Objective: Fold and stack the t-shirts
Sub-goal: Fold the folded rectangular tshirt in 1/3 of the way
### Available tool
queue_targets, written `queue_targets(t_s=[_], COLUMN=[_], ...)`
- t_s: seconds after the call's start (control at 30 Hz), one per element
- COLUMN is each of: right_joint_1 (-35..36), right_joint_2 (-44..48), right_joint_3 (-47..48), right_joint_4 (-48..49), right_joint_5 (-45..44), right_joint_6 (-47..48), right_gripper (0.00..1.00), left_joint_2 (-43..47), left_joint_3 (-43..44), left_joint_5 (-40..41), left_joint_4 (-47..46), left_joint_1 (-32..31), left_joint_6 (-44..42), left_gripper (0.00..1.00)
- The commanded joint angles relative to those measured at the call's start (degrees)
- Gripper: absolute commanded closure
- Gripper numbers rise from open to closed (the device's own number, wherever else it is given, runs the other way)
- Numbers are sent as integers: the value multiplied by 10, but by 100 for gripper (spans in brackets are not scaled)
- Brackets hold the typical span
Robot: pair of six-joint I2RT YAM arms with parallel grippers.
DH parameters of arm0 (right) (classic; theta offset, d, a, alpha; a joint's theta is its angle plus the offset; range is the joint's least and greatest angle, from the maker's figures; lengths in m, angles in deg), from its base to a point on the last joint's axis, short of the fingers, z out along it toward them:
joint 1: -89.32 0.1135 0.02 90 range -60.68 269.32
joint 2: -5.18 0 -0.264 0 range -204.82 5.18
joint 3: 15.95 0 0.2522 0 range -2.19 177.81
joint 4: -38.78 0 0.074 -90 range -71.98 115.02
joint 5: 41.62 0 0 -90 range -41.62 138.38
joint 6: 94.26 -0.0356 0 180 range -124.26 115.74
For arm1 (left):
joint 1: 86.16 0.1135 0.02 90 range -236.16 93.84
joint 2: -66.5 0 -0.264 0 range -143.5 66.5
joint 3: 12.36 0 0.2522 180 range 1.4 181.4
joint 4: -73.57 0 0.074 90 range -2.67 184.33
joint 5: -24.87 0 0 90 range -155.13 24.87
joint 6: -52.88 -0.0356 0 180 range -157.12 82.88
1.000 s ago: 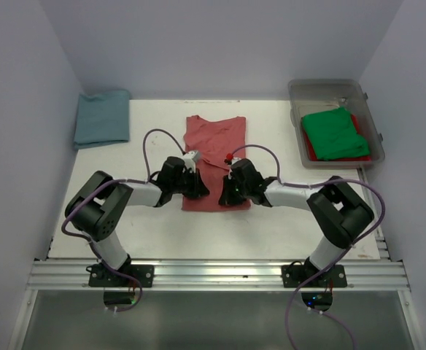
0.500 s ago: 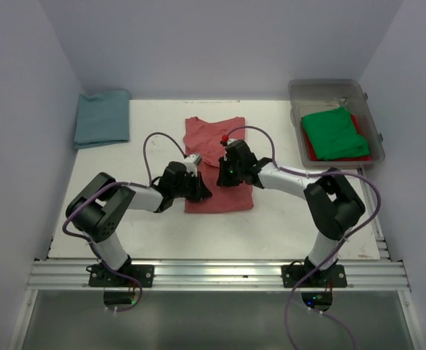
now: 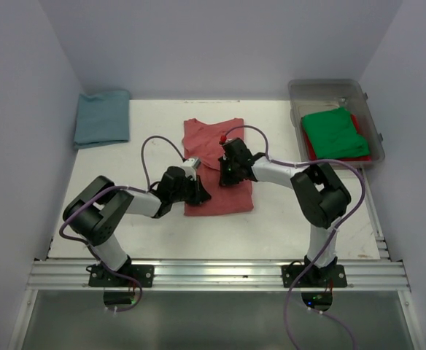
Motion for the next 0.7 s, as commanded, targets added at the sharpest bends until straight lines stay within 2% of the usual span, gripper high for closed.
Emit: queue_targets(t_s=[0.0,0.47,0.67], right_joint_1=[-19,-84,-91], right_joint_2=[-19,-83,-113], right_joint_3=[39,132,213], right_joint_4=[-15,-42,-71], right_joint_5=[-19,-11,-41], right_joint_6=[22,42,64], right_gripper=[100,100,100], left_joint_2=[-6,-9,-13], left_joint_3=[-34,-47,-44], left_joint_5=[12,13,10], left_joint_4=[51,48,48], left_joint_1=[-7,-9,-9], left_joint_6=[-7,-8,-8], left_gripper=[100,100,100])
